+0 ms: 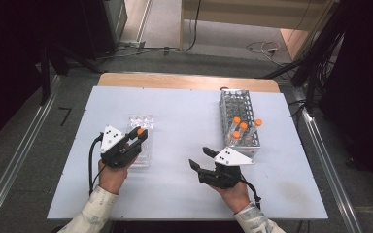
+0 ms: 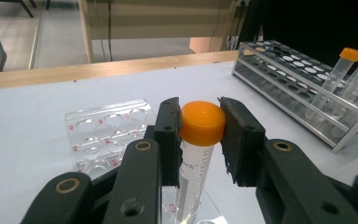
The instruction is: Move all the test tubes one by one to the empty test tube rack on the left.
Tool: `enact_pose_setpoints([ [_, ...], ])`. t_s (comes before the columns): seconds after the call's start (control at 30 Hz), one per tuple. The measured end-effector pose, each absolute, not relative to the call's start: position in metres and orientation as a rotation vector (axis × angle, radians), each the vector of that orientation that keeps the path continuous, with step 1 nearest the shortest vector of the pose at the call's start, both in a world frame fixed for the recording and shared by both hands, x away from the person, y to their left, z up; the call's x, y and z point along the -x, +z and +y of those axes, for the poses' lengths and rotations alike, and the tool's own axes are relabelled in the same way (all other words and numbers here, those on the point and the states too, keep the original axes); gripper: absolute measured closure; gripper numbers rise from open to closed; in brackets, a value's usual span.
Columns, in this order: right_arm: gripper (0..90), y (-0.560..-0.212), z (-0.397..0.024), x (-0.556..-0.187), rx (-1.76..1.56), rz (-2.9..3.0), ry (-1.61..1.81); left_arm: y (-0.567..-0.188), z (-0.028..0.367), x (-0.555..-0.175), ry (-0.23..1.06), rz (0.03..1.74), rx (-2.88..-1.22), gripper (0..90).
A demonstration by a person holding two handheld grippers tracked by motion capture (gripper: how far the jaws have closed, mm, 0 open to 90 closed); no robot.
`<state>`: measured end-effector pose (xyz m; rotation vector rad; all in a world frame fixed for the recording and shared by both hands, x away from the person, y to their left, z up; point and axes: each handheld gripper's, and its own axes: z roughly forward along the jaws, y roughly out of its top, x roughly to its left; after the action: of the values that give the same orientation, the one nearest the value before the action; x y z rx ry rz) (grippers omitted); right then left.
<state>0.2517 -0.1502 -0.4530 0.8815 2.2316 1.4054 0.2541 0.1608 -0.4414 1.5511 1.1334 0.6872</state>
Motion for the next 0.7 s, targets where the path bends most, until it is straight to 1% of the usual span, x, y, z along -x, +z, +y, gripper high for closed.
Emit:
enact_pose_setpoints([
  [0.53, 35.0, -0.453, -0.151, -0.252, -0.876, 2.231, 1.401, -0.453, 0.157, -0.254, 0.663, 1.149, -1.601, 68.0],
  [0.7, 35.0, -0.454, -0.152, -0.251, -0.882, 2.233, 1.402, -0.455, 0.157, -0.255, 0.644, 1.148, -1.601, 64.5],
])
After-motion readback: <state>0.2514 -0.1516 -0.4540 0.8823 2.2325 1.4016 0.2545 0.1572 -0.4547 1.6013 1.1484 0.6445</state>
